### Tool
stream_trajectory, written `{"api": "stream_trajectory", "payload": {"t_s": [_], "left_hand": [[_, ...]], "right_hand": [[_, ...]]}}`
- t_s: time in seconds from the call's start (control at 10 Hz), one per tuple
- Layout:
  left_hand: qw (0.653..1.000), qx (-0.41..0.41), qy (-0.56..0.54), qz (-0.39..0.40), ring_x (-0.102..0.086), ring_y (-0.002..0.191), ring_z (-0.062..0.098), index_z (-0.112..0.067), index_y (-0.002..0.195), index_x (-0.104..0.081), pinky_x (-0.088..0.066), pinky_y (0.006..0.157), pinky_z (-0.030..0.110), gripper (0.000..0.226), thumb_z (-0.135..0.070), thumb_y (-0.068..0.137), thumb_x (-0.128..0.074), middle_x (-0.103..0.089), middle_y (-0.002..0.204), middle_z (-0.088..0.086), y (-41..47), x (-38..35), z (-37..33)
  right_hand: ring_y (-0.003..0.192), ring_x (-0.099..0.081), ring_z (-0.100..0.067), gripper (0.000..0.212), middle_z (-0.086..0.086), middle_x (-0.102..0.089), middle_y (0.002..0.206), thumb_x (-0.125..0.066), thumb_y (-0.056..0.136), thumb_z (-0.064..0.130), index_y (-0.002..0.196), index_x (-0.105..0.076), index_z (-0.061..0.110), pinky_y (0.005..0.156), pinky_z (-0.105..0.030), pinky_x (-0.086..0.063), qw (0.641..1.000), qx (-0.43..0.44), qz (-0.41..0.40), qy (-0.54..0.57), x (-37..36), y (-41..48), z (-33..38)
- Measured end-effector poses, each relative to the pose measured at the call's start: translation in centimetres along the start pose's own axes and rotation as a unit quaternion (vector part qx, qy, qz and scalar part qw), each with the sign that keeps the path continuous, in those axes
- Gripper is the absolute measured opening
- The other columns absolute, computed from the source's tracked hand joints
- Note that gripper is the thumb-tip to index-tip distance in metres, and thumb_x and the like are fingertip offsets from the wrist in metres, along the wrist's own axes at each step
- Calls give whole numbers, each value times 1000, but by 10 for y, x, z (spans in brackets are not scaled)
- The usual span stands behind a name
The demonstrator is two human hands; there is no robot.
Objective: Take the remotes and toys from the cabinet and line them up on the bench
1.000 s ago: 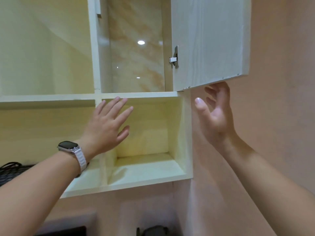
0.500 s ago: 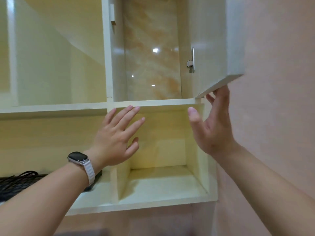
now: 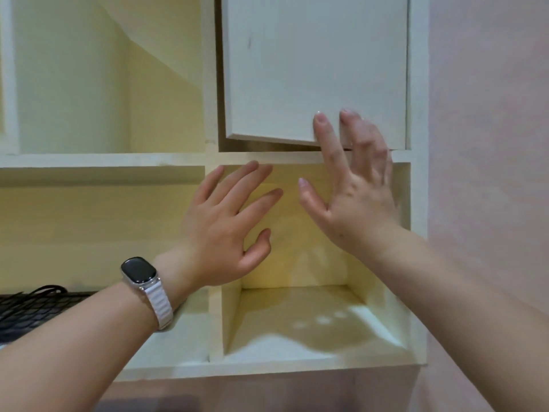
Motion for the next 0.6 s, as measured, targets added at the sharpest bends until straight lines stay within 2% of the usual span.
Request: {"api": "stream_trajectory", "payload": {"t_s": [0.1, 0.2, 0.4, 0.5, 0.6], "left_hand": [[1000, 0, -10, -12, -44, 135, 29, -11, 115, -70, -29, 109, 55, 42, -29, 78, -64, -51, 141, 14, -1, 1, 1], [1000, -2, -12, -9, -42, 136, 28, -11, 116, -69, -28, 111, 54, 42, -30, 79, -62, -49, 143, 14, -2, 1, 2], [1000, -2, -6, 8, -41, 137, 28, -11, 119, -67, -27, 112, 51, 45, -32, 79, -60, -49, 143, 14, -3, 3, 2], [999, -1, 9, 47, -38, 139, 29, -12, 124, -63, -26, 113, 51, 49, -35, 82, -57, -46, 147, 14, -2, 0, 2], [997, 17, 3, 70, -36, 140, 29, -12, 130, -59, -26, 113, 52, 52, -37, 84, -56, -43, 148, 14, -5, 5, 0]], "right_hand": [[137, -14, -28, 80, -2, -11, 149, -56, 83, 50, 152, -19, 30, 113, -52, -12, 994, 13, 50, -97, -28, 4, 5], [134, -16, -30, 82, -6, -12, 147, -59, 80, 46, 152, -24, 27, 110, -50, -9, 988, 14, 55, -144, -37, 6, 6], [136, -12, -29, 85, -8, -13, 152, -59, 81, 45, 153, -15, 30, 112, -48, -7, 979, -4, 114, -166, -34, 6, 6], [143, -7, -30, 83, -9, -11, 160, -53, 87, 48, 154, -5, 34, 117, -47, -7, 969, -28, 192, -153, -24, 8, 12], [146, -11, -29, 77, -7, -12, 161, -49, 90, 50, 154, -10, 34, 118, -46, -11, 963, -38, 232, -134, -5, 10, 21]]}}
Point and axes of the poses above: each hand's wrist, its own y-axis towards the middle knuckle, its own x-axis out of the back of the hand, z = x × y, the point moved 9 cm from there along y, towards the middle knuckle
